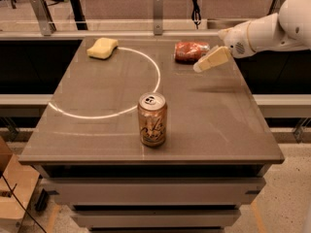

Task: Pick coke can

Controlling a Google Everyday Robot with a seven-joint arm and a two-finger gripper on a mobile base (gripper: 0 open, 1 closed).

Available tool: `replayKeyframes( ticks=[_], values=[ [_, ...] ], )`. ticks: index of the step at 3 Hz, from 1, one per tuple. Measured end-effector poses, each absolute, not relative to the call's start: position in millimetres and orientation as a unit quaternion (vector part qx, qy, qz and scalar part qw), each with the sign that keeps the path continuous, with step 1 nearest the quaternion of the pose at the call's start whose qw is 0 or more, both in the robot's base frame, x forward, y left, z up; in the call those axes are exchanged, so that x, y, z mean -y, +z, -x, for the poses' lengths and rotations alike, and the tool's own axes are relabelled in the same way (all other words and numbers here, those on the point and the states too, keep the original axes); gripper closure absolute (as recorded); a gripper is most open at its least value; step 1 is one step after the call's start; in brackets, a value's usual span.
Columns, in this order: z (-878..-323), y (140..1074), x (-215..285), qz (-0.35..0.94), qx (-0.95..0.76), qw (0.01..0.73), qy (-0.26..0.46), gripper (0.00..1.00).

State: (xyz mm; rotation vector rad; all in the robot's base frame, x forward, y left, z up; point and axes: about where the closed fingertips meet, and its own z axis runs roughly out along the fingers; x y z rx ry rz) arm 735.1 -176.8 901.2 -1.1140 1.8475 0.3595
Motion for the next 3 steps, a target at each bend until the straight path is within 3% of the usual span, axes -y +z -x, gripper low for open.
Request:
replayKeyframes(
  ticks=[3],
  values=[
    [-786, 873, 164, 0.408, -0.739, 0.502, 0.189, 0.0]
  ],
)
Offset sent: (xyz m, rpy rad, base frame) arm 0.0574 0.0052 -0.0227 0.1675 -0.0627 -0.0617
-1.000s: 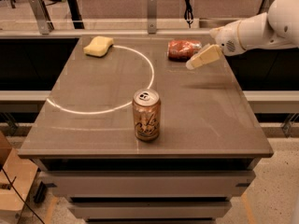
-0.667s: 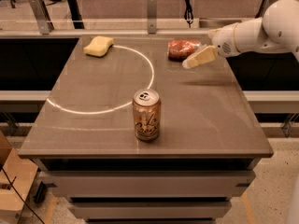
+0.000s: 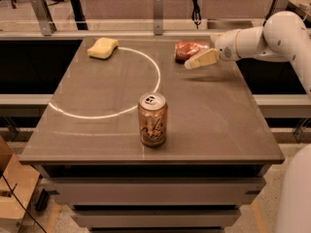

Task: Pick coke can

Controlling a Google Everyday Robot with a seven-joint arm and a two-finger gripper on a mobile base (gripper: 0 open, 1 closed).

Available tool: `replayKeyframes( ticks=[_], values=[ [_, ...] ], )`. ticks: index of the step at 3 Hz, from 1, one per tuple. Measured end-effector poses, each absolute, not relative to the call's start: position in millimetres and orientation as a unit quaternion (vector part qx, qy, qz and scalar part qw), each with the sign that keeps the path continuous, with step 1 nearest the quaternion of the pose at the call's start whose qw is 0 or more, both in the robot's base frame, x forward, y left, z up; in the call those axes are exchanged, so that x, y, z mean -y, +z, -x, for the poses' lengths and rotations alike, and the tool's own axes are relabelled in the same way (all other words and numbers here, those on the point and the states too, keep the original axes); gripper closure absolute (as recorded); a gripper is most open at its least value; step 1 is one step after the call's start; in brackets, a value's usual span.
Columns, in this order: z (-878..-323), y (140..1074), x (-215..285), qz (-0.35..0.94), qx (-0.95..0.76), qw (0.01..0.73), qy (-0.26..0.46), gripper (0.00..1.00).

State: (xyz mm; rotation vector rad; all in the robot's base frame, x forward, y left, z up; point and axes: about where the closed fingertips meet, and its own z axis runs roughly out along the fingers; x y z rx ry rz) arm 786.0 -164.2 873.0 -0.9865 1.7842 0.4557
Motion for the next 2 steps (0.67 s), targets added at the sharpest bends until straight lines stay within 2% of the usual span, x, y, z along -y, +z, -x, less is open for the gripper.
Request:
replayKeyframes(
  ticks=[1, 2],
  values=[
    [-798.4, 863.0, 161.4, 0.408, -0.74, 0.496, 0.201, 0.0],
    [-805.1, 855.2, 157.2, 0.416, -0.74, 0.486, 0.208, 0.17]
  ],
)
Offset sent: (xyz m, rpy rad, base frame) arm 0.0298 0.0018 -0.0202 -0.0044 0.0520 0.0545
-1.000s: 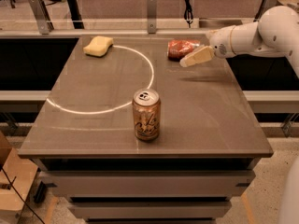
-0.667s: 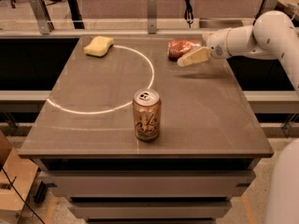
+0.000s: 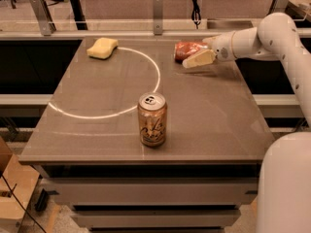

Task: Pick coke can

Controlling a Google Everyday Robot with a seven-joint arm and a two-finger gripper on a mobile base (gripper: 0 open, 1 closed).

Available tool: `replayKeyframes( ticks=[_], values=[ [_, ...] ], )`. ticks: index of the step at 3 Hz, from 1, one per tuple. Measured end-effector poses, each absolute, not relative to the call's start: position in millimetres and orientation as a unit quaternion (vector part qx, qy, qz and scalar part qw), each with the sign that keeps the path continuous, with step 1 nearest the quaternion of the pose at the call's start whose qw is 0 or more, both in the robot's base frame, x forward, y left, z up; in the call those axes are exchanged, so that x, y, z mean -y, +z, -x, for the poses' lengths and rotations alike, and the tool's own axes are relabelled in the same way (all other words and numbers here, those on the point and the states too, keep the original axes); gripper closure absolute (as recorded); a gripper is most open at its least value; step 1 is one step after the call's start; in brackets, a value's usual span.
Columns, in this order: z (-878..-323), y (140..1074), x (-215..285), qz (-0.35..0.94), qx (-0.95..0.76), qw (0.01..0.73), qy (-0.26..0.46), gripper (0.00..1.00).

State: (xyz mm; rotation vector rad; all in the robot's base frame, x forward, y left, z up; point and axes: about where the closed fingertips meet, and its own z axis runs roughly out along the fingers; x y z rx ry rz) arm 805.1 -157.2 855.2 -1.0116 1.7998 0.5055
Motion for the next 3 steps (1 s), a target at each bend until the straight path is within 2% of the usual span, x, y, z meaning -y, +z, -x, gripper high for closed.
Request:
replayKeyframes(
  ticks=[3],
  values=[
    [-802, 874, 138, 0.443, -0.722, 0.488, 0.21, 0.87]
  ],
)
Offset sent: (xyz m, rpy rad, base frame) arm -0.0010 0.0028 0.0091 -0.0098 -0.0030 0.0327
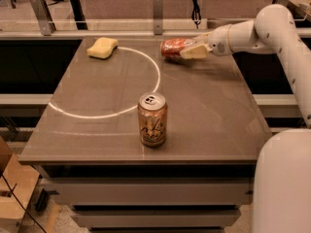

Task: Pick coke can

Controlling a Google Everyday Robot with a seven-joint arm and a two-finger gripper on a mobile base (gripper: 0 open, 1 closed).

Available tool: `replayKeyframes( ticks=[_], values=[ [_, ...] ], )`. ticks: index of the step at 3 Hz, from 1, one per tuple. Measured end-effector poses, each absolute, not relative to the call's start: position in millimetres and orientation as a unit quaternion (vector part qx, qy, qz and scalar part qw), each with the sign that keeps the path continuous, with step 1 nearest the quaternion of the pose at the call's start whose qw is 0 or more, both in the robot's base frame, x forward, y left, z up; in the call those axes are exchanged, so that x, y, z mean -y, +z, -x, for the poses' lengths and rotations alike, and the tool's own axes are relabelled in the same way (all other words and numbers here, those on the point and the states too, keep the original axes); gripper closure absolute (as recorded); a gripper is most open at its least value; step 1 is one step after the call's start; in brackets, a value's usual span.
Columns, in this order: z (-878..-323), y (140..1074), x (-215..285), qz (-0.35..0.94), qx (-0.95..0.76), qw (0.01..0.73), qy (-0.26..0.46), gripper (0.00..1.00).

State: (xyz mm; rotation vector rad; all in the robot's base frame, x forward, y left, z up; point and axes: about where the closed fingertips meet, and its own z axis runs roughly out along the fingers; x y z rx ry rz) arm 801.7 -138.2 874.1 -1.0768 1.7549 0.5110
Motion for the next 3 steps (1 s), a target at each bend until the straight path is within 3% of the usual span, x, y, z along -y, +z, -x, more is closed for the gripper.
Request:
replayKeyframes(
  ticks=[1, 2, 3],
  values=[
    [-790, 920, 112, 0.48, -0.695, 0.501, 0.188, 1.0],
    [-773, 990, 87, 0.524, -0.653, 0.528, 0.144, 1.0],
    [-770, 998, 86, 0.526, -0.649, 0.531, 0.141, 1.0]
  ],
)
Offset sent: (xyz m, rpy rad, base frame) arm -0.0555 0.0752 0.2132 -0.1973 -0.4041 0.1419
